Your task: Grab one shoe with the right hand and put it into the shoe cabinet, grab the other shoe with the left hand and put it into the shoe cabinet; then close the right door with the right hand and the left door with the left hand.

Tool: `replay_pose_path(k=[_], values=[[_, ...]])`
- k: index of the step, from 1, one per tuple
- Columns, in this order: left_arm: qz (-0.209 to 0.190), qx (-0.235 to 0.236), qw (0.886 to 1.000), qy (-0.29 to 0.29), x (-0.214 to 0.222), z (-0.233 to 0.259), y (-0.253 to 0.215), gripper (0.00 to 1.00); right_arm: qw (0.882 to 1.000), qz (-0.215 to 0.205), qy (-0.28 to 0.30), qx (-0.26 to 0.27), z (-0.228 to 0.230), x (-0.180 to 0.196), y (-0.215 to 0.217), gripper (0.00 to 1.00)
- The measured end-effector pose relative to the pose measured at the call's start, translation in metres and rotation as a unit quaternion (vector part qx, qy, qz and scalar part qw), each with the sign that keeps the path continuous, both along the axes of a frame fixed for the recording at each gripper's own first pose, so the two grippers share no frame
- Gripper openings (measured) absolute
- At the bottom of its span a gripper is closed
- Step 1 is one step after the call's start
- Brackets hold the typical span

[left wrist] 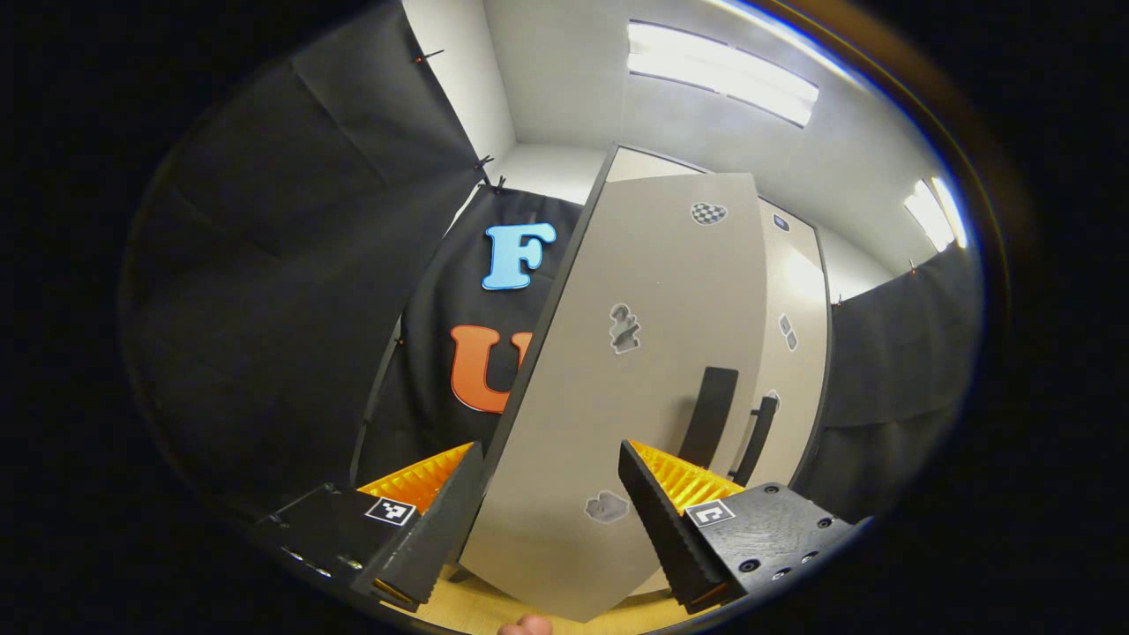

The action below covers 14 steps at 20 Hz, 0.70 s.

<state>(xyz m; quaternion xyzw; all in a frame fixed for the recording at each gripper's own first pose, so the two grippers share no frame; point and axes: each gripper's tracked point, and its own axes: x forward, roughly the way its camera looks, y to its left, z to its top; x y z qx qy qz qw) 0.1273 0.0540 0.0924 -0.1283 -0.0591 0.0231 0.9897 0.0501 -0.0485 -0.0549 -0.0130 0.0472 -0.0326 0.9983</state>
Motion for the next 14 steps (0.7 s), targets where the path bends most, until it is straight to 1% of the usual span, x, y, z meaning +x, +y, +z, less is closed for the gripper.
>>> replay_pose_path(k=[1,3,6,8,10,12,14], values=[[-0.002,0.011,1.0,0.006,-0.009,-0.006,-0.007,0.95,1.0,0.002,0.006,0.004,-0.004,0.001,0.002,0.97],[-0.017,0.026,0.999,0.011,-0.025,-0.012,-0.024,0.95,1.0,0.009,0.012,0.016,-0.008,0.001,0.007,0.97],[-0.045,0.041,0.998,0.023,-0.044,-0.026,-0.051,0.95,1.0,0.011,0.014,0.02,-0.011,-0.001,0.01,0.97],[-0.057,0.043,0.997,0.03,-0.056,-0.041,-0.067,0.95,1.0,0.01,0.016,0.02,-0.014,-0.003,0.01,0.97],[-0.056,0.05,0.997,0.033,-0.066,-0.05,-0.078,0.95,1.0,0.006,0.016,0.023,-0.018,-0.005,0.008,0.97],[-0.052,0.076,0.995,0.033,-0.083,-0.062,-0.089,0.95,1.0,-0.002,0.015,0.018,-0.018,-0.008,0.003,0.98],[-0.063,0.093,0.993,0.03,-0.099,-0.072,-0.108,0.95,1.0,-0.01,0.011,0.013,-0.016,-0.013,-0.003,0.97]])
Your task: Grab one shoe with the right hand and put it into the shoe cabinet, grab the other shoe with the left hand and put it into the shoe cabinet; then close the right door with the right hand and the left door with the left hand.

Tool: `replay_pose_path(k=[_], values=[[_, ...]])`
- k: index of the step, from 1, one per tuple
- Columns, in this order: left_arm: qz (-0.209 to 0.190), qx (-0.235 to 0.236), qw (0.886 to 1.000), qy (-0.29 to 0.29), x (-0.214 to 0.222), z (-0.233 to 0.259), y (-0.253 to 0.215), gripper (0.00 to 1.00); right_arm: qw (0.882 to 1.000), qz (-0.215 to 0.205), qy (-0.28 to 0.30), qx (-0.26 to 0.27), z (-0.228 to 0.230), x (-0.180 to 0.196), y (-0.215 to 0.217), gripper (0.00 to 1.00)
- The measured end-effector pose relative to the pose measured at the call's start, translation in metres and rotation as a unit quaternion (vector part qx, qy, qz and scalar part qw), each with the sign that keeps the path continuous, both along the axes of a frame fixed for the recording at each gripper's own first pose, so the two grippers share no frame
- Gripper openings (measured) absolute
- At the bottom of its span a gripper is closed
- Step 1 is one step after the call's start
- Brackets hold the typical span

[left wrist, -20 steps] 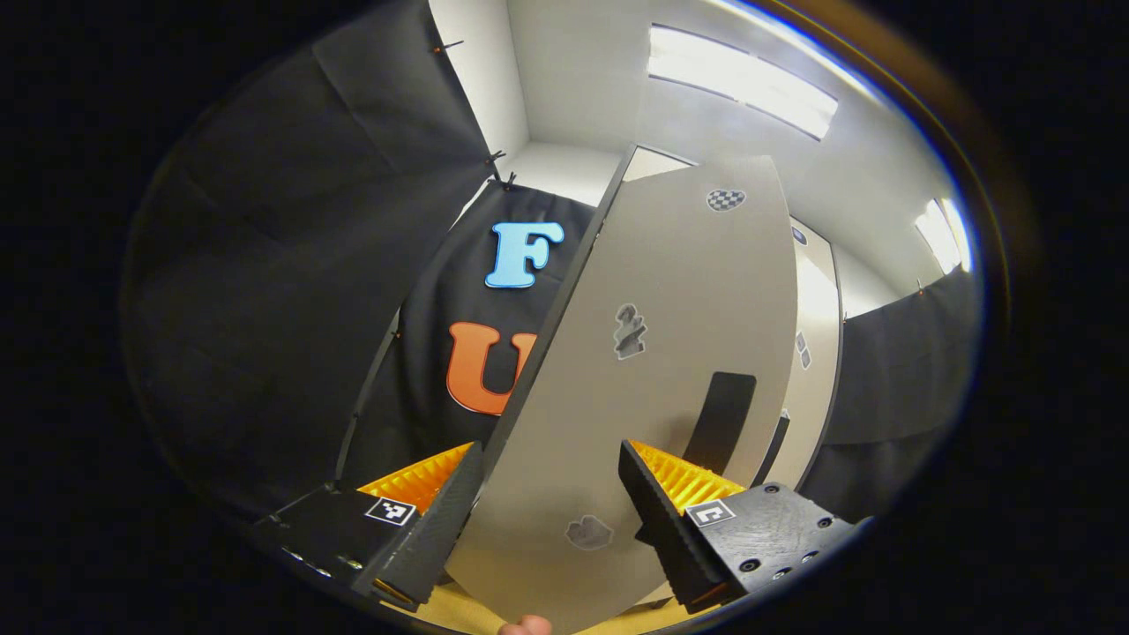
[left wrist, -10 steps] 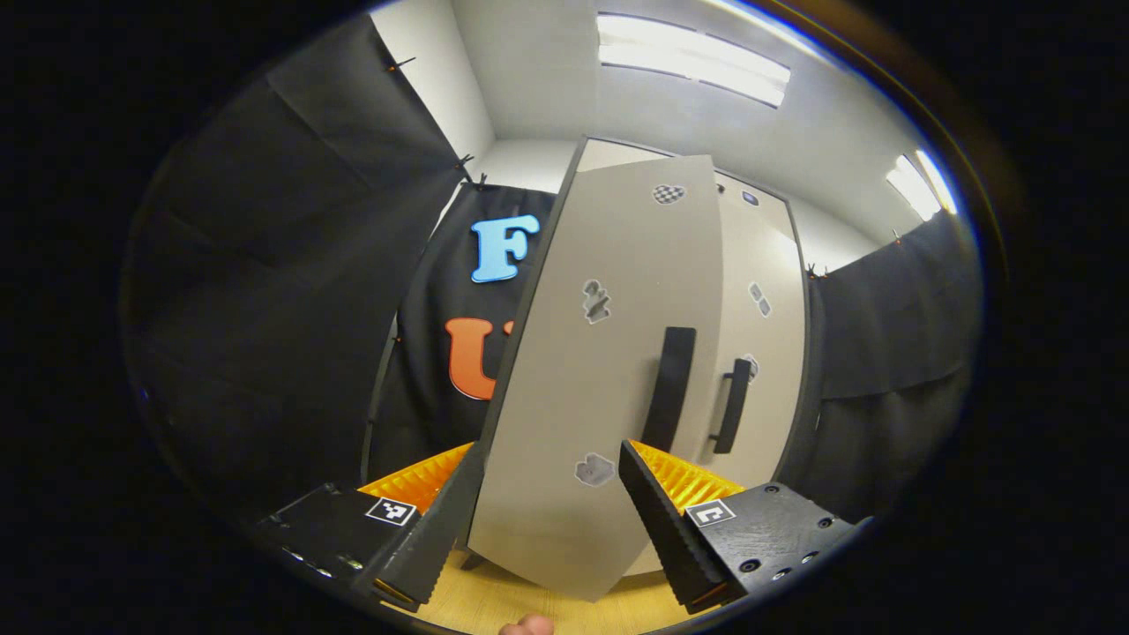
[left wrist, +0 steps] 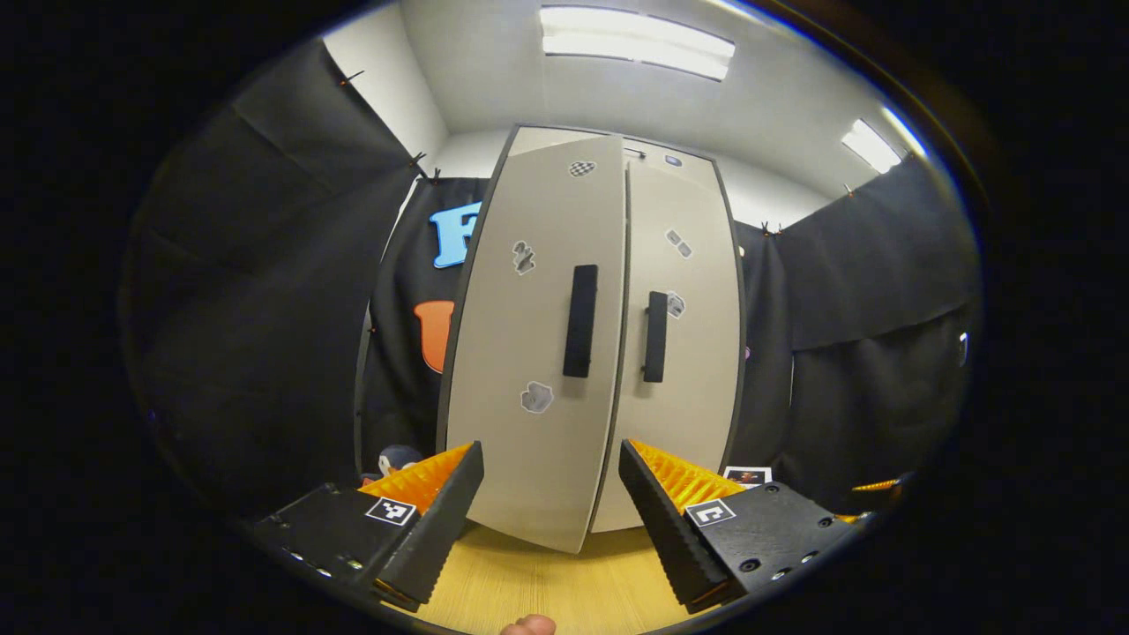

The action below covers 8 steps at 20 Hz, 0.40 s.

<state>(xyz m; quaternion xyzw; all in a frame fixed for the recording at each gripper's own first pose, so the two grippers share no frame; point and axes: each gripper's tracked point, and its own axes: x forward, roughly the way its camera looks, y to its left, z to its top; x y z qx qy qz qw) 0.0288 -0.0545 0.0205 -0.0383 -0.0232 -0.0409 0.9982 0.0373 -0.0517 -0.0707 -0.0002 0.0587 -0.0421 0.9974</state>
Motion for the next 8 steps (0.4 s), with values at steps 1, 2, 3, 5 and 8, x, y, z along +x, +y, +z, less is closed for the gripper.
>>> replay_pose_path(k=[1,2,3,5,8], values=[[-0.011,0.003,1.0,0.003,-0.006,-0.006,-0.011,0.95,1.0,-0.004,-0.001,-0.002,-0.001,-0.001,-0.004,0.98],[-0.021,0.004,1.0,0.007,-0.013,-0.013,-0.02,0.95,1.0,-0.008,-0.002,-0.002,0.0,-0.003,-0.007,0.98],[-0.029,0.004,1.0,0.011,-0.018,-0.017,-0.026,0.95,1.0,-0.011,-0.003,0.0,0.001,-0.004,-0.009,0.97],[-0.038,0.006,0.999,0.018,-0.023,-0.024,-0.035,0.95,1.0,-0.018,-0.004,0.006,0.003,-0.006,-0.014,0.97],[-0.044,-0.002,0.998,0.034,-0.03,-0.034,-0.041,1.0,1.0,-0.024,-0.014,0.013,0.011,-0.01,-0.019,0.97]])
